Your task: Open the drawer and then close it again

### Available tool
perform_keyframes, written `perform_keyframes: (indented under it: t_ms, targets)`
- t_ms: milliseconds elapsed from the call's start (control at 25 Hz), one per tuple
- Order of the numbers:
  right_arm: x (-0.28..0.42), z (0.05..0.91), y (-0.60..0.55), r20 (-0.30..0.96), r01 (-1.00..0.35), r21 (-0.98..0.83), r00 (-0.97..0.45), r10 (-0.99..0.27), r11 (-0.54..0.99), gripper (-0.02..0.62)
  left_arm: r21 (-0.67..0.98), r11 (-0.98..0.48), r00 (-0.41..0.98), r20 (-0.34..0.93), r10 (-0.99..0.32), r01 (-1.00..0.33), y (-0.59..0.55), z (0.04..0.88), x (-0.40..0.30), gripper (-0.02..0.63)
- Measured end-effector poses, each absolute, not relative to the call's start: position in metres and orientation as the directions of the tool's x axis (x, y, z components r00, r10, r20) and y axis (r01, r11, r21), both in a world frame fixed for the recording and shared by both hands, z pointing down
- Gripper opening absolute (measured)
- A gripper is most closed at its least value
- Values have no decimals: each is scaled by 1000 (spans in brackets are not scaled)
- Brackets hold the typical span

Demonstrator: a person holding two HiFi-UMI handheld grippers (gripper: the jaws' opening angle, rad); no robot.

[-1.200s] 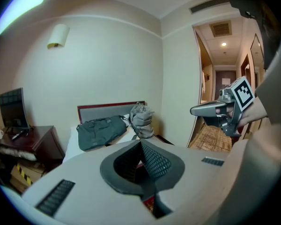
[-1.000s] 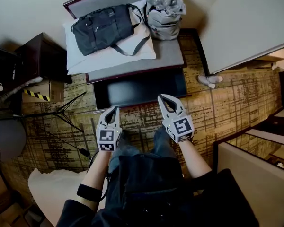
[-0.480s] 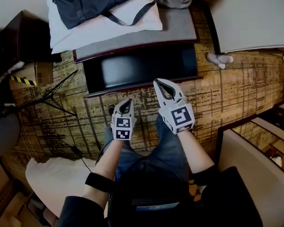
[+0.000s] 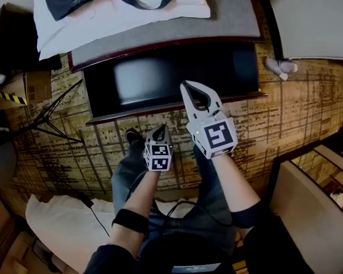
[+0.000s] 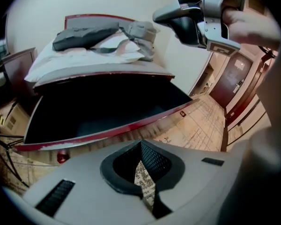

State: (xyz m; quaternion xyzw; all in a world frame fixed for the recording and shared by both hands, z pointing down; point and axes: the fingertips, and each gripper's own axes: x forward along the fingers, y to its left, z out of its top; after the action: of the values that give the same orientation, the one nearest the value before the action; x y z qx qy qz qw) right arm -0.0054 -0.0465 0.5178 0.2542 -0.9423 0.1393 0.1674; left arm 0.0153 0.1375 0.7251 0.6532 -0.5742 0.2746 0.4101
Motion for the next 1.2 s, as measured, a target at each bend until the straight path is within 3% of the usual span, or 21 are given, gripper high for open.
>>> perform_keyframes:
  t_ms: [440,1200]
  targets:
    - [-12,592,-64,379,-548,-187,-806,-455,815,0,205,71,136,833,-537,-976,122,816,9,2]
    - [-4,628,-74,411,-581,-226,-785,-465,782,0,190,111,81,779,-622,-975,69,818,-13,0]
